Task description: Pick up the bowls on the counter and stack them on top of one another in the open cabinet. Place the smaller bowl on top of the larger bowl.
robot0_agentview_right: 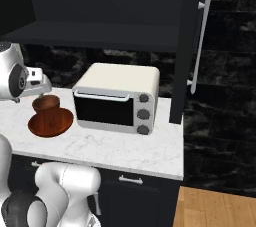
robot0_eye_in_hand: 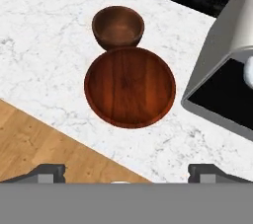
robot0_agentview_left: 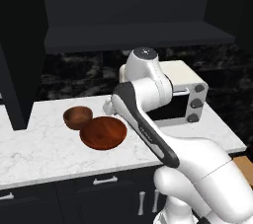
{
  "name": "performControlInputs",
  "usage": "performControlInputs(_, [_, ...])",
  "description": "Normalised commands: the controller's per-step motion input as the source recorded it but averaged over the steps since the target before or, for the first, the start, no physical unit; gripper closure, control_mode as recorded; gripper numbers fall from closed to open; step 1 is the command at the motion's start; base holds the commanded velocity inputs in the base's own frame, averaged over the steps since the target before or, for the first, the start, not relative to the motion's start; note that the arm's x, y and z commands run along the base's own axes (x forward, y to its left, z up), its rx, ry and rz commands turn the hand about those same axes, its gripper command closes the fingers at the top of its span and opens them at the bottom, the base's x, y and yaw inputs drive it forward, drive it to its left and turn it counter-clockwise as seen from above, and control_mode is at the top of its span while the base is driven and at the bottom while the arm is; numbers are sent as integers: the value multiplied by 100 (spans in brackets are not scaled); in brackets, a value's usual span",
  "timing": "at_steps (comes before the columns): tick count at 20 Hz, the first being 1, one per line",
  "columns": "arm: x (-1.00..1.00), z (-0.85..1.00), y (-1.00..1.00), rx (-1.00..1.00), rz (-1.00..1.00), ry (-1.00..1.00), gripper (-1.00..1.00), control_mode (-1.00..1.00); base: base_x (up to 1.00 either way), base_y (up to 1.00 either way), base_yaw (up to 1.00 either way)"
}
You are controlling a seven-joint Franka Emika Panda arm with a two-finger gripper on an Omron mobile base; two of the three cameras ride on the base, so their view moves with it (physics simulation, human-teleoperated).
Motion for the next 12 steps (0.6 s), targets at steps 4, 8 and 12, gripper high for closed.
performControlInputs(4, [14, -22, 66, -9, 18, 0, -100, -100, 0, 0, 0])
performControlInputs(8, [20, -34, 75, -10, 14, 0, -100, -100, 0, 0, 0])
performControlInputs(12, [33, -35, 76, -12, 11, 0, -100, -100, 0, 0, 0])
